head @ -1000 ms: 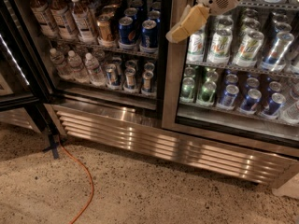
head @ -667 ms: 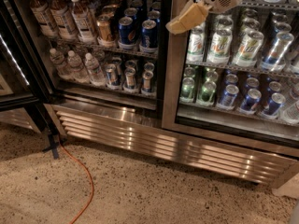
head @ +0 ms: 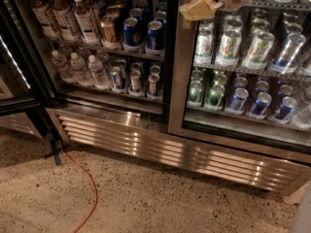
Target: Open right fridge door
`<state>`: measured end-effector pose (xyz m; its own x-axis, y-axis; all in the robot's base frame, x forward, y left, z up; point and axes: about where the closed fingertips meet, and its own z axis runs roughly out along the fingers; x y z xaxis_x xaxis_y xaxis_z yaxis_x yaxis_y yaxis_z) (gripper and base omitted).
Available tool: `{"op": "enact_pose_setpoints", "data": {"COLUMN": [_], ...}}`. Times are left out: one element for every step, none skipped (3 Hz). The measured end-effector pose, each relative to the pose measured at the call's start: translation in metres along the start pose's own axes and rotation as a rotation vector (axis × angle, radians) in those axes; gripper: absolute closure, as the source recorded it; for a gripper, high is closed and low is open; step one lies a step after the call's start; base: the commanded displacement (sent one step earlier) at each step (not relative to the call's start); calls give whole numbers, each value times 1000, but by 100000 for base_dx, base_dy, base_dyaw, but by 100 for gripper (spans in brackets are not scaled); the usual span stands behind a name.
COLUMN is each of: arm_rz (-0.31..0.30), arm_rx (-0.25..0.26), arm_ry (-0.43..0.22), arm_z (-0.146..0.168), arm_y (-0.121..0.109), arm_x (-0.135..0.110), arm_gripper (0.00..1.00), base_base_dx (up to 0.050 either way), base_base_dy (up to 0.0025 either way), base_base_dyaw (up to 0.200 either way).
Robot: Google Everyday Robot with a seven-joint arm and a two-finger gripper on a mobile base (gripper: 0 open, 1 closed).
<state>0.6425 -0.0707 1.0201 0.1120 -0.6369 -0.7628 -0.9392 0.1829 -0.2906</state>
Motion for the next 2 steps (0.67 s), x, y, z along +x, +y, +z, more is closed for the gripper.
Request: {"op": "enact_pose_setpoints", "data": {"arm_rz": [0,0], "arm_rx": [0,0], "arm_ry": [0,0], "arm_z": [-3,-5], "arm_y": [-6,-9], "arm_x": [0,1], "arm_gripper": [100,100], "base_base_dx": [0,0], "base_base_dy": [0,0], "base_base_dyaw": [0,0]}}
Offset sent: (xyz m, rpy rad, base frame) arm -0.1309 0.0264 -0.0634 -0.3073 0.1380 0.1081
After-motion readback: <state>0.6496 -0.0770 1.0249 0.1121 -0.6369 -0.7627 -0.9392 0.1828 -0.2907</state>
